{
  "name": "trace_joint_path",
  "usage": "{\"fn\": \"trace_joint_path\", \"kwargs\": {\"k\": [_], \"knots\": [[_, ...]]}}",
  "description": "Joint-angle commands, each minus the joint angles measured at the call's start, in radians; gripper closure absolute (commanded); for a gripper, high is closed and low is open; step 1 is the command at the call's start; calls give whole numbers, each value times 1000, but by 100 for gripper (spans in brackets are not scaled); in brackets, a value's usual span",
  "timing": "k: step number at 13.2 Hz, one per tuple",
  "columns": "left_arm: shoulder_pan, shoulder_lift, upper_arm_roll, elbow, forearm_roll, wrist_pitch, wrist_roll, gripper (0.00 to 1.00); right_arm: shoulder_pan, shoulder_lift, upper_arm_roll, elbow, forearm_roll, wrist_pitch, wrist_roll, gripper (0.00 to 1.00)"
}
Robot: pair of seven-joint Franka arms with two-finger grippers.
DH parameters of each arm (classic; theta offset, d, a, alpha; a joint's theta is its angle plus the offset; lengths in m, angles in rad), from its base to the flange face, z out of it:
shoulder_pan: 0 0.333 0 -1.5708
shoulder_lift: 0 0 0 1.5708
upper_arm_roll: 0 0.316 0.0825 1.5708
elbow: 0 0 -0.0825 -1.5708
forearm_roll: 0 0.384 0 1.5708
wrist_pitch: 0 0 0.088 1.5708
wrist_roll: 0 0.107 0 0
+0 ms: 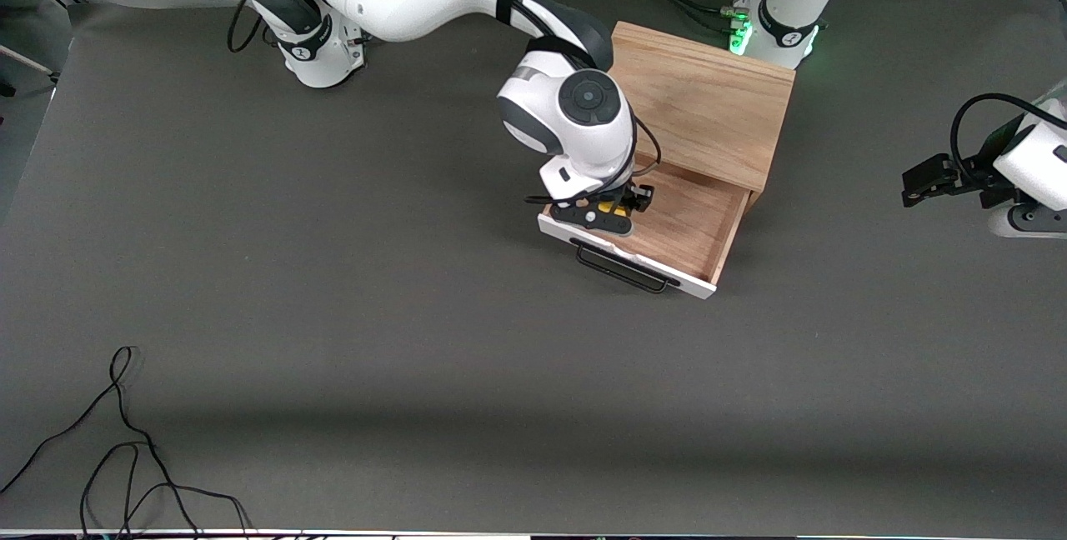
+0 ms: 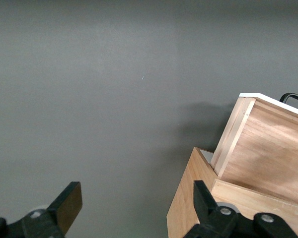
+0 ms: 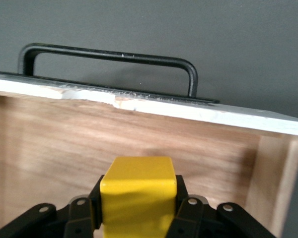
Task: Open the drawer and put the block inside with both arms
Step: 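Lower the cube into the drawer and open the right gripper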
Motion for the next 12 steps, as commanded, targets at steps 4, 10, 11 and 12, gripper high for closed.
{"fn": "trace_joint_path", "kwargs": {"k": [4,10,11,12], "knots": [[3,-25,-2,-18,-5,-9,-1,0,23,20,-4,7,-42,35,42,2],[2,-18,-2,-14,-5,-8,-4,0,31,-27,4,21,-94,11,80,0],[3,-18,-2,-14,-5,-8,-4,0,25,-52,4,22,-93,-14,79,0],[3,-18,-2,-14,-5,-9,-4,0,21,-81,3,22,-93,-34,80,0]]}}
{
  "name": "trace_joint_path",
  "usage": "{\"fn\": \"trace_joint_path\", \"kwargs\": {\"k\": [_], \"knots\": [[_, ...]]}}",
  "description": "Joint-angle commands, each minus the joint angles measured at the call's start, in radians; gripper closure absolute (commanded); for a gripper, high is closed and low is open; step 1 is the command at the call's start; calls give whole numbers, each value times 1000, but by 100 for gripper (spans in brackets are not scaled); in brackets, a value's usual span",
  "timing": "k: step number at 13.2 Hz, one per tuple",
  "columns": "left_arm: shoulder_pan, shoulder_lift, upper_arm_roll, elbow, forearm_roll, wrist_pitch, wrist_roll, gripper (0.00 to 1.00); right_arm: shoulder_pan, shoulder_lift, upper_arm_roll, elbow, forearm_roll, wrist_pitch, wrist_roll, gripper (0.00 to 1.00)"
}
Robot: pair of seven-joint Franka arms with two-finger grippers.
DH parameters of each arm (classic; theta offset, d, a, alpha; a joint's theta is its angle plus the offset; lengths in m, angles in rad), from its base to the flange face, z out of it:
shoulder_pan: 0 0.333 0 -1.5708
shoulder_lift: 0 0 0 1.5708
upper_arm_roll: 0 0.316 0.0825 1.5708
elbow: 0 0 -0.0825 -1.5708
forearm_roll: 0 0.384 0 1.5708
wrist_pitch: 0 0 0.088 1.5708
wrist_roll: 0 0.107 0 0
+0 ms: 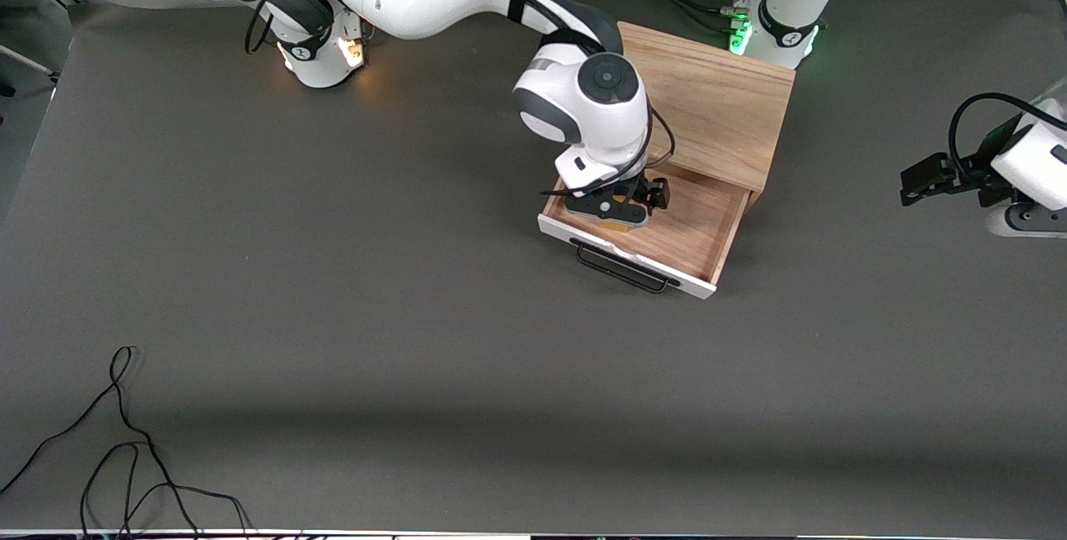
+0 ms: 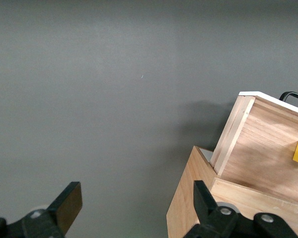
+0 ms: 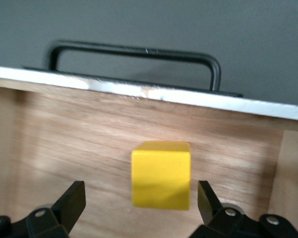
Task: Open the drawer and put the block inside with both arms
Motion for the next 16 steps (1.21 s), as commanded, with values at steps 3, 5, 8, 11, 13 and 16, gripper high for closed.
{"fn": "trace_joint_path", "kwargs": {"k": [3,5,8,11,13,16], "knots": [[3,-18,-1,-13,-5,-6,-4,0,-67,-155,-10,-16,-25,-111,22,0],[3,-18,-1,-13,-5,-6,-4,0,-160,-218,-4,-18,-23,-165,-3,0],[0,-18,-1,-13,-5,-8,-5,0,-295,-307,-1,-30,22,-266,-159,0],[0,-18,-1,-13,-5,-6,-5,0,-464,-445,-1,-178,79,-285,-355,0],[0,-18,-1,-13,-5,-6,-5,0,-589,-508,-1,-263,128,-277,-502,0],[-1,-18,-1,-13,-5,-6,-5,0,-743,-576,-7,-367,142,-282,-757,0]]}}
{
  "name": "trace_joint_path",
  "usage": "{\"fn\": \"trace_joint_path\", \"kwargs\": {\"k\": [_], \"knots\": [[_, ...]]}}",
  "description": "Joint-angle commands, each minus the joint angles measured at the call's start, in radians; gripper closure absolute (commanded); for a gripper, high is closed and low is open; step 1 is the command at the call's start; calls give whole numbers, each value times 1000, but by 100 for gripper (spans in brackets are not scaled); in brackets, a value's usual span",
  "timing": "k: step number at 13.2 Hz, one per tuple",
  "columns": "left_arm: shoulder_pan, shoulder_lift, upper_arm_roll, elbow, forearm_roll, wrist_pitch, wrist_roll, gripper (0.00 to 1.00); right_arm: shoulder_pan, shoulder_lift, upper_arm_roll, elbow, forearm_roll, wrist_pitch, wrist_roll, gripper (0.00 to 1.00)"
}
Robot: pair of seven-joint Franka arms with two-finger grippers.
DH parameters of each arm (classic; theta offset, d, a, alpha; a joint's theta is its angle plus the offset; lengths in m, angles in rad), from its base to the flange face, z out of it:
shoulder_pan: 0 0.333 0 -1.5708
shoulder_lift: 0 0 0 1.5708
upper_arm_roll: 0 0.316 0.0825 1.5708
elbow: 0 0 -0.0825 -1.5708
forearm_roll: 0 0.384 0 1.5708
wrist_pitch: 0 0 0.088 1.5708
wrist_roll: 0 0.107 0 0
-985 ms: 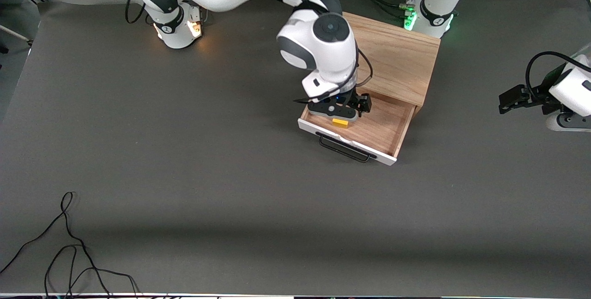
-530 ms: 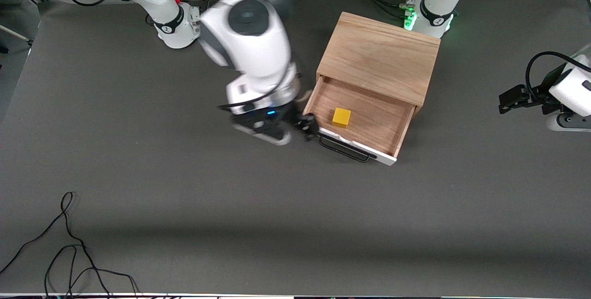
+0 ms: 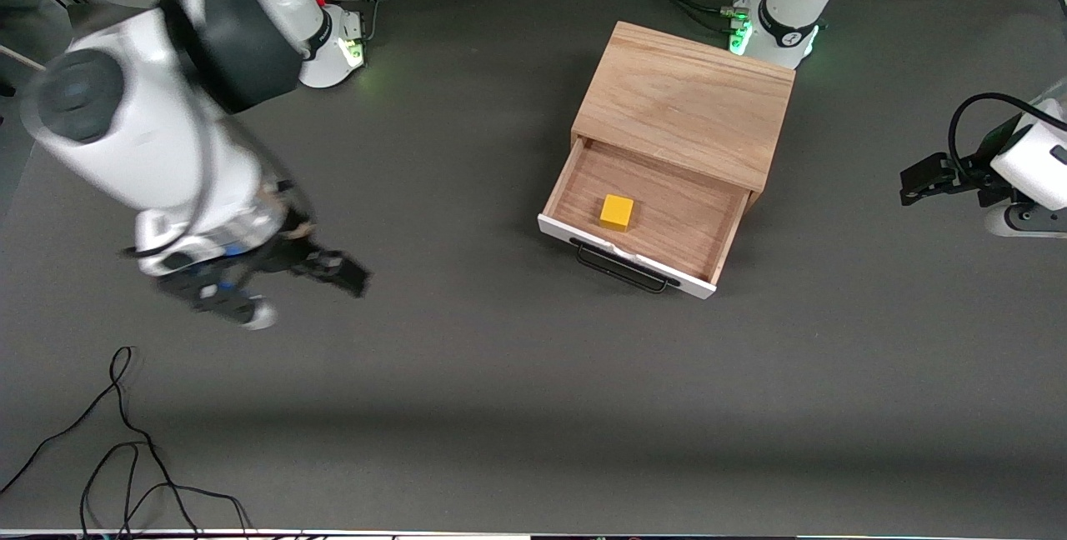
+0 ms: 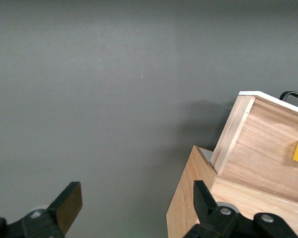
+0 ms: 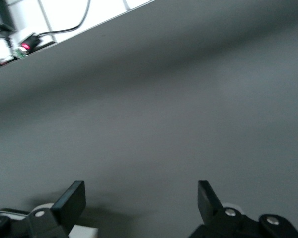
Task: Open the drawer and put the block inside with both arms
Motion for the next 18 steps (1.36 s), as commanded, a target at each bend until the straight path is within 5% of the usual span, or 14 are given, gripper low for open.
{"fn": "trace_joint_path", "kwargs": {"k": [1,4,7,9,15,18], "knots": [[-2,-18,-1,-13,-5,-5,-5,0,-120,-115,4,-167,31,16,-180,0],[-2,-16,-1,-13,-5,-5,-5,0,-155,-184,-86,-262,36,25,-360,0],[-2,-16,-1,-14,-5,-5,-5,0,-145,-273,-234,-370,164,61,-539,0],[-3,-13,-1,-14,-5,-5,-5,0,-143,-311,-252,-438,169,105,-560,0],[-5,-11,-1,-14,-5,-5,-5,0,-108,-308,-252,-423,71,80,-589,0],[-6,-11,-1,-14,-3,-5,-5,0,-77,-314,-249,-383,70,-42,-497,0]]}}
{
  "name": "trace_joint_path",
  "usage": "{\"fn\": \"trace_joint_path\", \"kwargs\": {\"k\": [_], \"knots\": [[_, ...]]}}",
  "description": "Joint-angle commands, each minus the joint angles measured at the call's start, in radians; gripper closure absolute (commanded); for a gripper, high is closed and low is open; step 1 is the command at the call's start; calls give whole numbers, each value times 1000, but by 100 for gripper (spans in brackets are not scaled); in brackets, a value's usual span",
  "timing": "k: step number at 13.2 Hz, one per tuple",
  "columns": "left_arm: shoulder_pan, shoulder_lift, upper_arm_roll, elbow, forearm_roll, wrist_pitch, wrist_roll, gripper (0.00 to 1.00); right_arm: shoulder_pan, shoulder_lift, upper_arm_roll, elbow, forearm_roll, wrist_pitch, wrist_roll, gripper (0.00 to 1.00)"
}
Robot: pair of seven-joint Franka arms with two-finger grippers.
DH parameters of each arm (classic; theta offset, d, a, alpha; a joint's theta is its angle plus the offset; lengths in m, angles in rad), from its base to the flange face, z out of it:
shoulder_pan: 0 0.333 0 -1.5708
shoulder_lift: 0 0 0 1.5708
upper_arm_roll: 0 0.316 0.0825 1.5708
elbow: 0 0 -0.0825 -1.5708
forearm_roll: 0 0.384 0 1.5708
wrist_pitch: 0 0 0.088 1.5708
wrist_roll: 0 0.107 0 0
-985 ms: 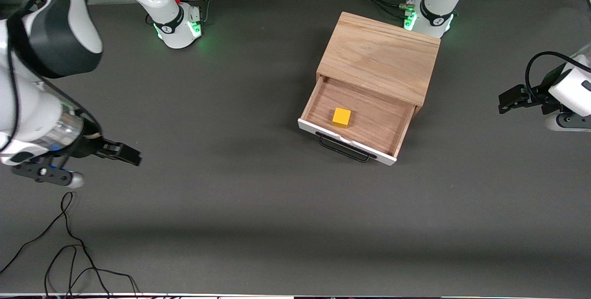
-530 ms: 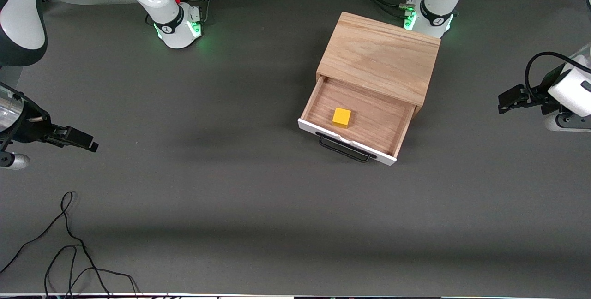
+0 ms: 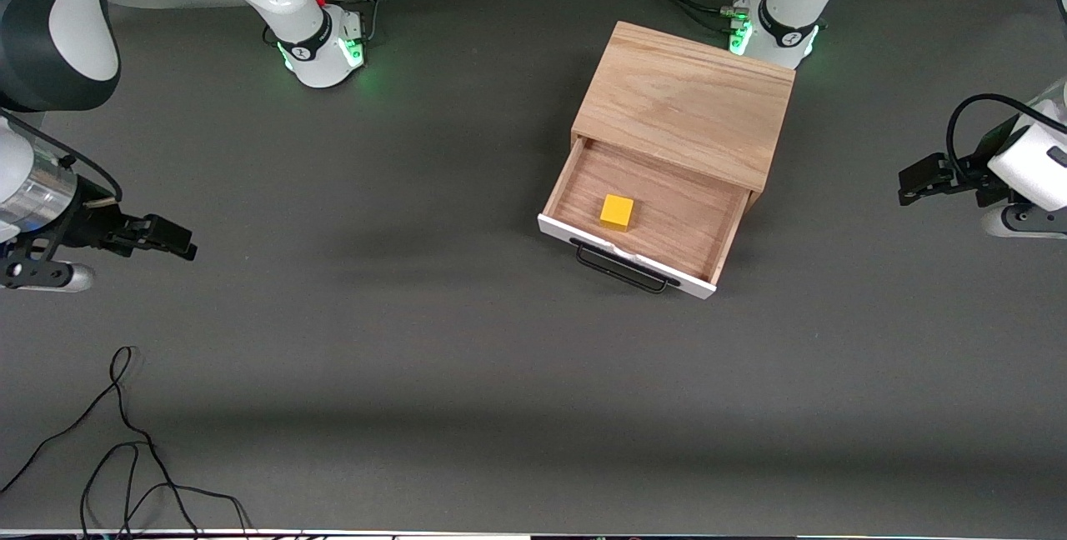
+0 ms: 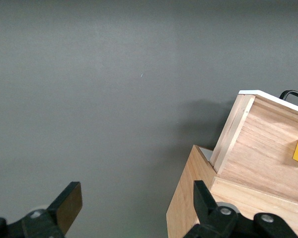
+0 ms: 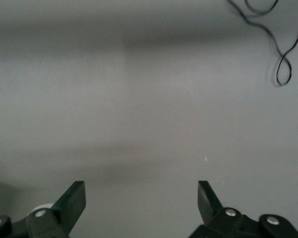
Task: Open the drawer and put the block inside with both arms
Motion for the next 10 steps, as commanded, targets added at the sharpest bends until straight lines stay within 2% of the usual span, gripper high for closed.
{"fn": "trace_joint_path", "kwargs": {"k": [1,5,10], "knots": [[-6,-13,1,-13,-3,-4,-5,0,28,-44,-1,19,-18,-52,95,0],[-5,-11,1,-14,-5,-4,-5,0,26,-57,-7,22,-17,-22,-21,0],[-6,-11,1,-14,-3,-4,-5,0,25,-64,-10,25,-8,-68,-32,0]]}}
